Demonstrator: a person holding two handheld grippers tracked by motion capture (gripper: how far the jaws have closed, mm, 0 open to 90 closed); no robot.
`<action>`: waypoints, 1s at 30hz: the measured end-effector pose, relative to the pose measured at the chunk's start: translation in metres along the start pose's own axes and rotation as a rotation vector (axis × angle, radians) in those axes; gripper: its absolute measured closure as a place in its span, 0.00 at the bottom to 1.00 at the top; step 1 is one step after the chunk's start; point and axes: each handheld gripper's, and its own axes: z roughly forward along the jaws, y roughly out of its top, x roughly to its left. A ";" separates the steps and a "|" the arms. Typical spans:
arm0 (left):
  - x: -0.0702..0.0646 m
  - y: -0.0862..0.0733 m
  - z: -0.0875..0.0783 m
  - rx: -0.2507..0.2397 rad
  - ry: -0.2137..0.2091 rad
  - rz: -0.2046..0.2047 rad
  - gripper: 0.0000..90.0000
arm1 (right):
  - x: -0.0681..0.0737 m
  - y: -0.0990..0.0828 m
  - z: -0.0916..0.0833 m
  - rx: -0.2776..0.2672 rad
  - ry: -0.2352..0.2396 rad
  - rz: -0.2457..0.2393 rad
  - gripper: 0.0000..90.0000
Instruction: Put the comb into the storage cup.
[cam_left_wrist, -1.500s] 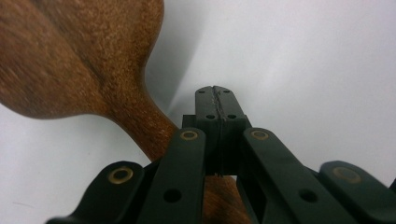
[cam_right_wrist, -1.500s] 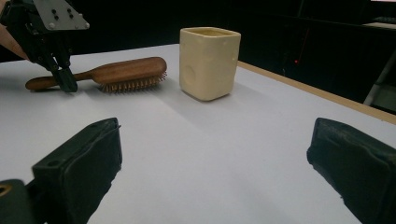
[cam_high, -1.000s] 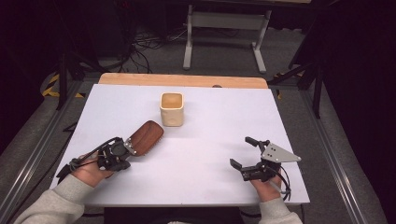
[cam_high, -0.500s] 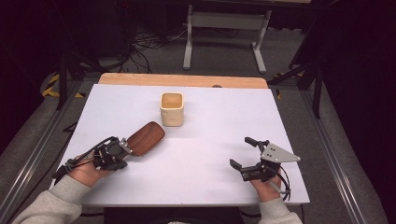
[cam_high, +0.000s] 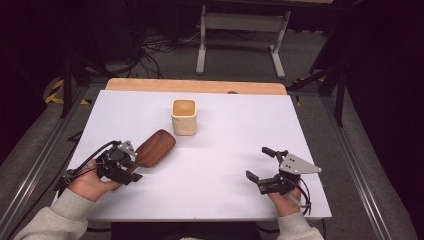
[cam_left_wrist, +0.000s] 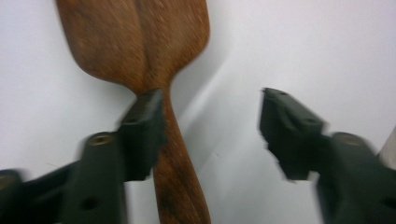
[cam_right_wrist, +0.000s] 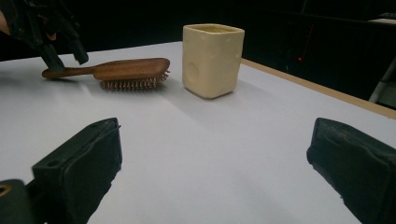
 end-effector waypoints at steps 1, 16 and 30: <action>0.000 0.000 -0.001 -0.011 0.004 -0.007 0.36 | 0.000 0.000 0.000 0.000 0.000 0.001 0.04; 0.007 0.001 0.009 -0.024 0.118 -0.132 0.00 | 0.000 0.000 0.000 0.000 0.002 0.004 0.03; 0.011 0.004 0.032 0.065 0.129 -0.167 0.01 | 0.000 0.000 0.000 -0.001 0.004 0.003 0.03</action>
